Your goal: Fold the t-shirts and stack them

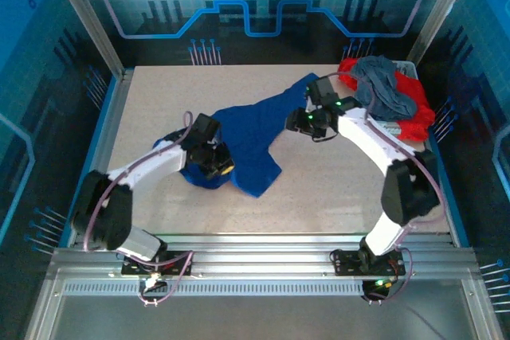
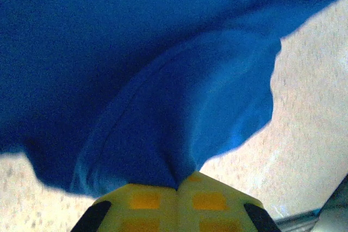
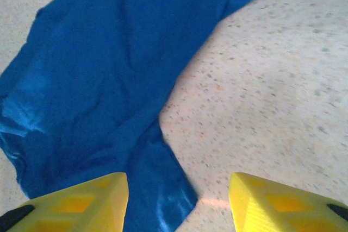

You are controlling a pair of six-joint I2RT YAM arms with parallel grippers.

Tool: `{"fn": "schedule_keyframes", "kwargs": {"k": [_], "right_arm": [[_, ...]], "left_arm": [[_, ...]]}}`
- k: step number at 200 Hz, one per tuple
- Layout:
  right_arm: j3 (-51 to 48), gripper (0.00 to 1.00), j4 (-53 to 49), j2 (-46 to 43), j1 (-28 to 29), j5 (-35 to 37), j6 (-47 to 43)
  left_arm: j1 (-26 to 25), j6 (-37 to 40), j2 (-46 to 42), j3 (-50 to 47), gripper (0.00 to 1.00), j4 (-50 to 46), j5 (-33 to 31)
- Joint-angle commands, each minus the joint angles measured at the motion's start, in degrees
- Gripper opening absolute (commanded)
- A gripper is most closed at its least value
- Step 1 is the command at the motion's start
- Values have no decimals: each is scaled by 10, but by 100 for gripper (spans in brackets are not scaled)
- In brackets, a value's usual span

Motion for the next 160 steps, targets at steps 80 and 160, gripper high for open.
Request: {"fn": "schedule_keyframes", "kwargs": {"k": [80, 160], "right_arm": [[170, 47, -81, 199, 50, 8, 72], [-36, 53, -38, 93, 152, -36, 106]], "left_arm": [[54, 102, 193, 206, 44, -26, 1], [48, 18, -79, -69, 43, -16, 32]]}}
